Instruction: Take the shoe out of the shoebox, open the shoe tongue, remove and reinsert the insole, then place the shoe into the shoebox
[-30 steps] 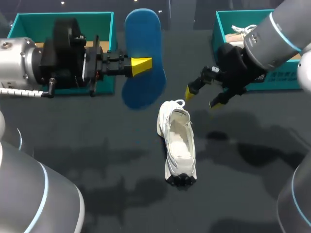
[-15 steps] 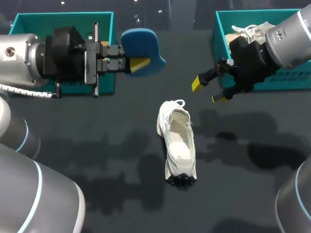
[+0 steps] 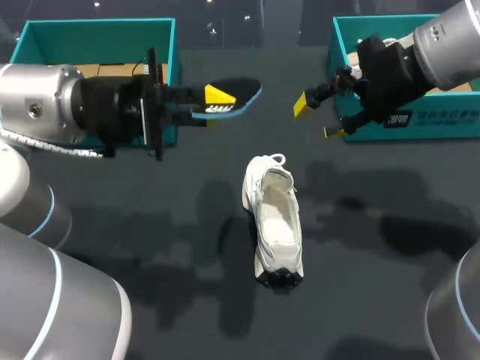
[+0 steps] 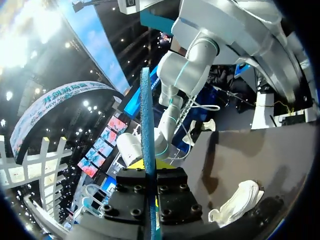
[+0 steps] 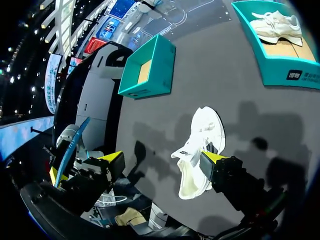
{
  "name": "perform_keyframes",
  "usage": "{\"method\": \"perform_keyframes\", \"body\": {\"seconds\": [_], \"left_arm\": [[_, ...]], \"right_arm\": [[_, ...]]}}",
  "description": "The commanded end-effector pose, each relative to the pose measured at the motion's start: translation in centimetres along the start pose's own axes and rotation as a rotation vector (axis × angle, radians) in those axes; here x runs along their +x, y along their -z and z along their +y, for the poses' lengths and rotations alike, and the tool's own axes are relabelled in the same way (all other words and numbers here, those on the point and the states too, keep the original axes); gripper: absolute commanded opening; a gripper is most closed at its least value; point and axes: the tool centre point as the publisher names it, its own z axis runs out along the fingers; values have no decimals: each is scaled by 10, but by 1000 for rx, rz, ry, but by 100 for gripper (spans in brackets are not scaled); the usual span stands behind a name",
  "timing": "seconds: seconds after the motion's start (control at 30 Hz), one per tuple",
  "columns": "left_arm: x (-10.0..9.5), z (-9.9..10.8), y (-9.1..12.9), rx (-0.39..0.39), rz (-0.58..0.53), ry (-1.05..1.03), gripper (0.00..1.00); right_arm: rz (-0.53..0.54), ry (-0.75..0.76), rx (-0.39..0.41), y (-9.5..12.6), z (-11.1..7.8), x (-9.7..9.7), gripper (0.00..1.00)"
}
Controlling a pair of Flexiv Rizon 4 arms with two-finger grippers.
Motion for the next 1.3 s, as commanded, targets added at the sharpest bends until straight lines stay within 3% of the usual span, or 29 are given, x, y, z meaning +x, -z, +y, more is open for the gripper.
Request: {"method": "perform_keyframes", "body": {"seconds": [0.03,0.27,0.73,0.9,1.1,1.3], "left_arm": [[5,22,-4,50,148,-600,0],[12,46,-13,-4,193,-842,0],[13,50,-14,-3,185,-842,0],[26,72,-20,-59,193,-778,0],[37,87,-24,-84,167,-661,0],[44,101,-32,-98,143,-626,0]], "right_arm": [[87,-2,-57,16,-9,-7,100],[222,-4,-87,28,4,1,100],[256,-5,-67,29,9,2,100],[301,16,-87,28,21,6,100],[339,65,-127,36,19,13,100],[368,78,-125,30,20,21,100]]}}
